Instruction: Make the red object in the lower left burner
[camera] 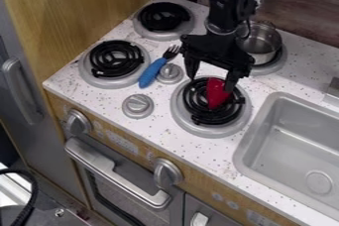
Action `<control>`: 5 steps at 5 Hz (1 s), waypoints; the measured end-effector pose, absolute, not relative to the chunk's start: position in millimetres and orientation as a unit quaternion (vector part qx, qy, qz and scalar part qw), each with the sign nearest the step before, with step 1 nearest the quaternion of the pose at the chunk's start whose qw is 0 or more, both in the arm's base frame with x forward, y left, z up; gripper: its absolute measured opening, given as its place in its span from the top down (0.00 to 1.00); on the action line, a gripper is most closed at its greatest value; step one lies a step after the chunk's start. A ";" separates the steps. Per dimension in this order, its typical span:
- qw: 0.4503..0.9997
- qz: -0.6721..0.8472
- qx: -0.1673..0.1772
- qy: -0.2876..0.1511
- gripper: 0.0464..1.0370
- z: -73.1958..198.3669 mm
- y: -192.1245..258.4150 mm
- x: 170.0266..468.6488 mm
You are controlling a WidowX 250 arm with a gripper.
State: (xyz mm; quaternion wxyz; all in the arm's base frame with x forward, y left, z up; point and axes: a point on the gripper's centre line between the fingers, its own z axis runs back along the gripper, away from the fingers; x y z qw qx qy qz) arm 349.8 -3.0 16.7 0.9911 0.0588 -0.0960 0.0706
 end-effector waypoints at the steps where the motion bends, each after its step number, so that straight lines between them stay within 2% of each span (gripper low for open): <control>1: 0.993 0.070 0.060 -0.076 0.04 3.2 -3.7 345.0; 5: 0.996 0.072 0.035 -0.051 0.04 -32.8 -4.6 389.6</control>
